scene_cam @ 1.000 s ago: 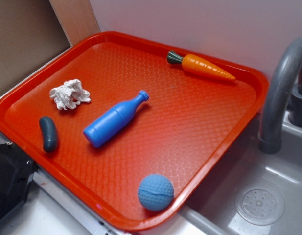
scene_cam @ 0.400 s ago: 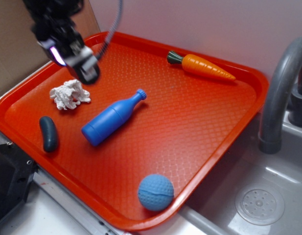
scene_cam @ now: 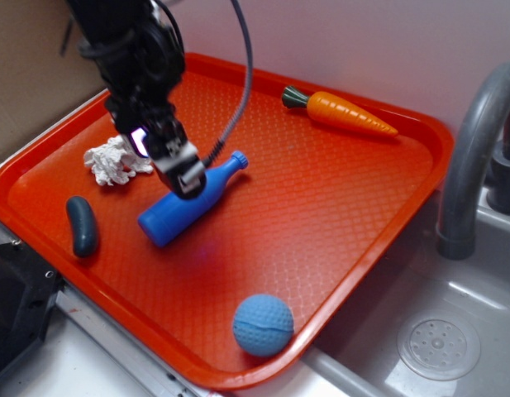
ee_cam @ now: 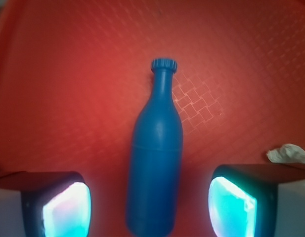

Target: Grab the blue bottle.

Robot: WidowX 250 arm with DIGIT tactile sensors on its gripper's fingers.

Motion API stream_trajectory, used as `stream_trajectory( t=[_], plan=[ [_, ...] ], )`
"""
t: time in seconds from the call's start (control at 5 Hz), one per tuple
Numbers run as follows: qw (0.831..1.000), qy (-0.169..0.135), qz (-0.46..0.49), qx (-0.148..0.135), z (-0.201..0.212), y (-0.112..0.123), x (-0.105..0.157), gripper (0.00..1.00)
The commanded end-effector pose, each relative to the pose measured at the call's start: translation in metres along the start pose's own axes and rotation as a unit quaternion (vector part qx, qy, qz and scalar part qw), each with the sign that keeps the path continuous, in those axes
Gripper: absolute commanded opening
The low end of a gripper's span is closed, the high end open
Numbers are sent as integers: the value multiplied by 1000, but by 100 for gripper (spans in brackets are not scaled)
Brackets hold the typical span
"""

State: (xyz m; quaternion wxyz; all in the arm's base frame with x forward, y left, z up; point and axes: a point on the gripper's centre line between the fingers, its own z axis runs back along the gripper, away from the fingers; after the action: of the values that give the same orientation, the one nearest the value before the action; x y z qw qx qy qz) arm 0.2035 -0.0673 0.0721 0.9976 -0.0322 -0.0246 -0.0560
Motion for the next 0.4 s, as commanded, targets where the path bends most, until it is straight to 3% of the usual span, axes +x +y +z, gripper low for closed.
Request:
stream_trajectory(
  t=[0.0, 0.2],
  plan=[
    [1000, 16, -8, 15, -36, -4, 5, 100],
    [999, 35, 2, 30, -54, 1, 3, 100]
  ],
)
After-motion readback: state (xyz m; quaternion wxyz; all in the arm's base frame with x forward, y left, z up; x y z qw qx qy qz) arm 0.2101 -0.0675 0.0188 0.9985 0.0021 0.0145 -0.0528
